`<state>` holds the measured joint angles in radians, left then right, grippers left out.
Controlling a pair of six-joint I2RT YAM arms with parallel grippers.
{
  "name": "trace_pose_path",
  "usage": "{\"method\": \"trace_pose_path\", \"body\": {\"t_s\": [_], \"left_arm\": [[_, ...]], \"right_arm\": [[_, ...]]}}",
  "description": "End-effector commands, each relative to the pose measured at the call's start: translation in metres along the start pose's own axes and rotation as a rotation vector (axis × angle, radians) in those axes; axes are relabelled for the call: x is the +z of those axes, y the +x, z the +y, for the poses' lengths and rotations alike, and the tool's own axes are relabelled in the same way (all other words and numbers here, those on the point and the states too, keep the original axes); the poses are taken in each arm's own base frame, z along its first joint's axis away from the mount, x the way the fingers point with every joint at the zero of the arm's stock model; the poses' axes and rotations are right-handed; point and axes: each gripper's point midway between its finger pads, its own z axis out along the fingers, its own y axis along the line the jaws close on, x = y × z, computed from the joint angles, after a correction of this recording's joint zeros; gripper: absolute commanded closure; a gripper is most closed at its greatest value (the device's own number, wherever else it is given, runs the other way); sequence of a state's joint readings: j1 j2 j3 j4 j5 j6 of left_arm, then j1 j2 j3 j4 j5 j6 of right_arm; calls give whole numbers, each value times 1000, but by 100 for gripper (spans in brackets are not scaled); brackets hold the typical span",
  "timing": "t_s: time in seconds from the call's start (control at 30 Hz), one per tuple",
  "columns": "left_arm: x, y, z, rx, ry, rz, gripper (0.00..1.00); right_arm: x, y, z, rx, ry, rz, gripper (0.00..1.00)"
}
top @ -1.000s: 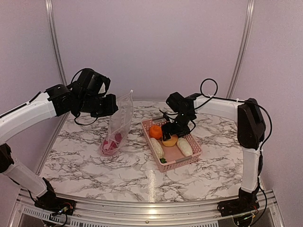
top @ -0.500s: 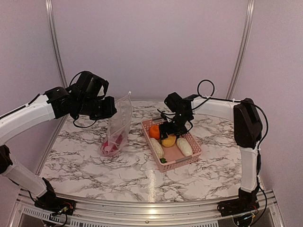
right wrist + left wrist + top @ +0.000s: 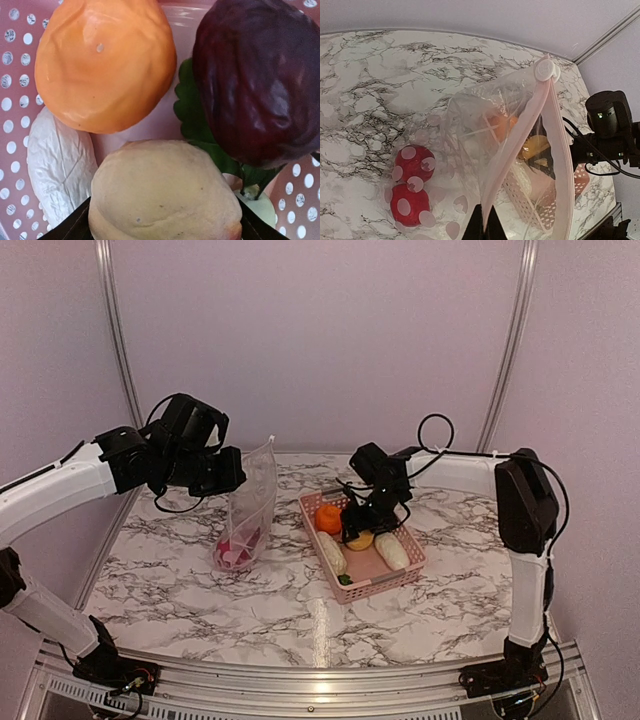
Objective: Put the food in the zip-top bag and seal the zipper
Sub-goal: Pick up the fake fruit from the bin, then place the fake fruit in the zipper food storage bag.
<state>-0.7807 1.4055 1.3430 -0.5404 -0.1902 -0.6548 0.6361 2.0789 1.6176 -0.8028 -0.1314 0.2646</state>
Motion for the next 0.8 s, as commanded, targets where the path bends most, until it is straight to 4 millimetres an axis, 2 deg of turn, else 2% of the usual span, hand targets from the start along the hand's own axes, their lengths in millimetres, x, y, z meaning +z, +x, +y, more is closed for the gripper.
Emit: {"method": "trace_pose_path", "body": {"t_s": [0.0,0.17,0.27,0.53,0.67,0.77], "left_arm": [[0,-2,-2,-13,20,-6,100],[4,-3,-7,-19,32,-4,100],[6,-3,-8,-19,35,-3,100],[11,-3,-11,-18,44,1,100],[14,-3,-13,-15,46,4,100],[14,-4,-14,-19,49,-1,100]], "right_arm": [[-42,-16,0,13,21,-106,25],[-78,-17,7,7,1,-161,29],[-104,-19,22,-8,-43,-210,30],[-190,-48,101,-120,-159,-376,33],[-220,-63,135,-144,-245,-439,35],[-235,-71,151,-123,-321,-460,37]]}}
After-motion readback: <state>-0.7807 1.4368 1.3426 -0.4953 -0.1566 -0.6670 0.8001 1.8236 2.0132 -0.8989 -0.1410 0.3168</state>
